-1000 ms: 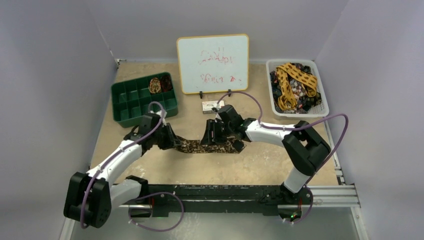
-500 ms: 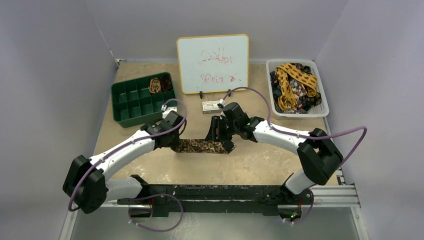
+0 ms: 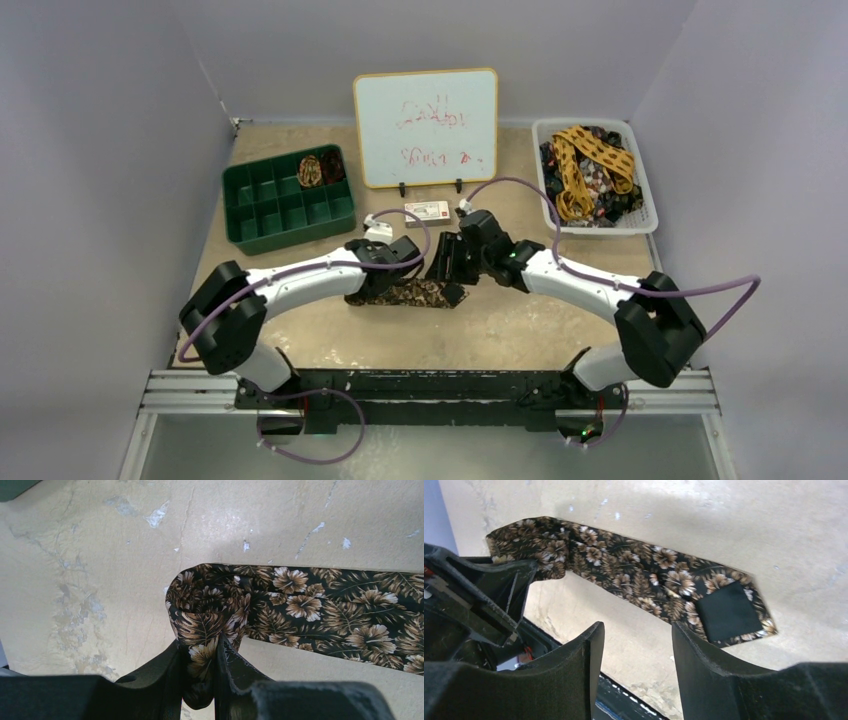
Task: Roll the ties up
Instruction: Roll the tie at the center of the board.
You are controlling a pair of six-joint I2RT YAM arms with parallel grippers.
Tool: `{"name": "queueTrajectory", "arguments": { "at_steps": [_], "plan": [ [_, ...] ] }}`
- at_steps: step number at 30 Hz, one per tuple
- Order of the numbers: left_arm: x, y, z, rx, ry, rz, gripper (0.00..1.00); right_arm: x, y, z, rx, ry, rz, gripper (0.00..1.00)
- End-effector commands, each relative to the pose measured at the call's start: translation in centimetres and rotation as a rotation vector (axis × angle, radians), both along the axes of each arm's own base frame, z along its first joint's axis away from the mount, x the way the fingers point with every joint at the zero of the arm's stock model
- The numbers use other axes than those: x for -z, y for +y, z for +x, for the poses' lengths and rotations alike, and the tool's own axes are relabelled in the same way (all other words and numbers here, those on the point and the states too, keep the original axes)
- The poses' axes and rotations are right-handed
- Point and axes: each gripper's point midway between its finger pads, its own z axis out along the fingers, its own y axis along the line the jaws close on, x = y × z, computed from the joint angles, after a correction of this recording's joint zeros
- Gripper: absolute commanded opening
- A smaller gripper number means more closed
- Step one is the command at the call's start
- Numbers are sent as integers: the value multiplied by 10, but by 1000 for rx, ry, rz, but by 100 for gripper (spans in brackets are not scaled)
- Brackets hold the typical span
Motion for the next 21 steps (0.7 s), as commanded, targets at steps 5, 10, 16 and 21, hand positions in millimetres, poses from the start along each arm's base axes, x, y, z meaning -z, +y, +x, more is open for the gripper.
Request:
{"name": "queueTrajectory", "arguments": {
  "at_steps": [5,10,16,21],
  "plan": [
    [-5,-33,9,21,-42,-27,14,11,-22,7,133,27,27,58],
    [4,-55,9,79,-6,-97,28,16,-24,6,132,45,22,60],
    [14,-78,10,111,26,-186,43,16,-25,7,129,47,27,62],
    [14,-103,13,155,37,-289,51,17,-24,5,117,55,33,63]
  ]
}}
